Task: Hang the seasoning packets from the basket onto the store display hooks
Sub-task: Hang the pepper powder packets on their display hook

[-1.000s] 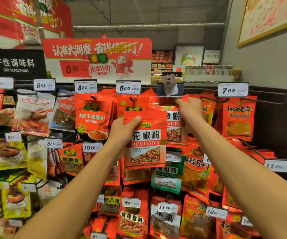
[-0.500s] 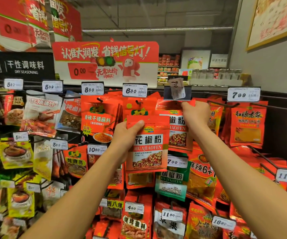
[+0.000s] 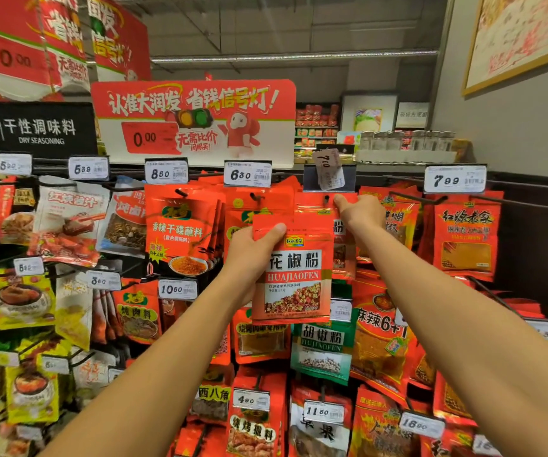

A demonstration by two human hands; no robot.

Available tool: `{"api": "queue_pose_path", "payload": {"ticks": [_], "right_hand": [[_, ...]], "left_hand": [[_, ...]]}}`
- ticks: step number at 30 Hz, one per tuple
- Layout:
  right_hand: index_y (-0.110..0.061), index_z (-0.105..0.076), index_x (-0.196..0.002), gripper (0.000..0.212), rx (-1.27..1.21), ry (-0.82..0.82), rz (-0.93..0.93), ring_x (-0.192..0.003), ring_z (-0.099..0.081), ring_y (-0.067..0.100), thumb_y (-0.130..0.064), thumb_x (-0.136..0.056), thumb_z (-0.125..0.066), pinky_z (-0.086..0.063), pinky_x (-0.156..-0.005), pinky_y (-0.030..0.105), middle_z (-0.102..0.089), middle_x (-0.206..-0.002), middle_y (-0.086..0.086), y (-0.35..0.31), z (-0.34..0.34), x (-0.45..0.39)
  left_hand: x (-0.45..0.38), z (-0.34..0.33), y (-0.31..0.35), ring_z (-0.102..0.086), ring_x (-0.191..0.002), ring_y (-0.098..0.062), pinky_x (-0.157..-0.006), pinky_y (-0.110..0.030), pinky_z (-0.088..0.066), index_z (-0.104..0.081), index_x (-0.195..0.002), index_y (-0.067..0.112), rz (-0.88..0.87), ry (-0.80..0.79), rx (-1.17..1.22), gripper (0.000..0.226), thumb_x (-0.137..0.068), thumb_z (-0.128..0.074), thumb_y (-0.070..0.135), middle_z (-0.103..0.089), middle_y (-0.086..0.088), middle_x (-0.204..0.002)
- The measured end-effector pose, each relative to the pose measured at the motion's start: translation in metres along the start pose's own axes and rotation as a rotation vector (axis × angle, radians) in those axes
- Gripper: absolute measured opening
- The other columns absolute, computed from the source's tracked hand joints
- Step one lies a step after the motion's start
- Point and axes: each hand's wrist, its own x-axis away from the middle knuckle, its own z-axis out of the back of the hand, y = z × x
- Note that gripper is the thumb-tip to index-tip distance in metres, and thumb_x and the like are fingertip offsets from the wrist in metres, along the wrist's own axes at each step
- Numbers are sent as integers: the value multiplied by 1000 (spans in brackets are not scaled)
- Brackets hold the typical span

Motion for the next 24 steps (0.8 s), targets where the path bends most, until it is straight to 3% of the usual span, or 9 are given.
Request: {"api": "queue_pose_path", "payload": {"ticks": [2,4,6,8,10,16,24], "right_hand": [[-12,-64,-111,44,-15,67,79,-99,-58,26,-53,-95,-58,-36,-77,34,-65,-110,2,9,8,7],[-15,-64,-114,34,-162,98,162,-104,-61,22,-44,-97,-58,-39,-79,31,-63,-106,-3,18,17,19],[-19,-68,-104,24,-477,-31,159,-92,-66,19,-40,-95,-60,-50,-75,36,-68,-93,-5,22,28,33],[-19,-72,-97,30,-747,-292,91,-77,-68,18,-46,-88,-61,-52,-64,32,-72,-84,1,21,38,48],[-20,-74,-96,32,-757,-404,105,-78,-73,21,-48,-86,-62,-55,-61,29,-76,-88,4,19,44,54],[-13,-71,-99,10,-749,-383,144,-79,-76,28,-21,-93,-69,-60,-64,36,-78,-86,7,19,52,47],[-12,-70,-96,17,-640,-320,95,-70,-77,22,-28,-98,-64,-57,-53,27,-78,-79,5,20,47,48]], "left_hand": [[-5,-7,-1,-77,-76,-20,-57,-26,-57,-69,-99,15,15,-12,20,17,-95,-69,31,-79,-3,-86],[-12,-16,-1,-77,-76,-20,-57,-28,-58,-68,-99,16,44,-31,59,18,-94,-69,33,-80,-3,-85],[-19,-27,2,-77,-77,-21,-57,-29,-59,-68,-101,17,66,-60,79,23,-93,-69,38,-80,-4,-86],[-27,-39,5,-78,-77,-22,-56,-30,-59,-67,-104,17,70,-70,74,26,-93,-69,40,-80,-4,-86],[-35,-50,8,-77,-75,-22,-57,-31,-60,-67,-101,17,59,-62,64,24,-93,-70,39,-79,-4,-84],[-48,-75,19,-77,-70,-25,-62,-41,-64,-67,-95,16,88,-27,32,12,-92,-69,27,-78,-8,-79],[-52,-81,19,-76,-64,-25,-53,-32,-60,-69,-96,17,140,42,73,11,-90,-73,26,-77,-6,-73]]}}
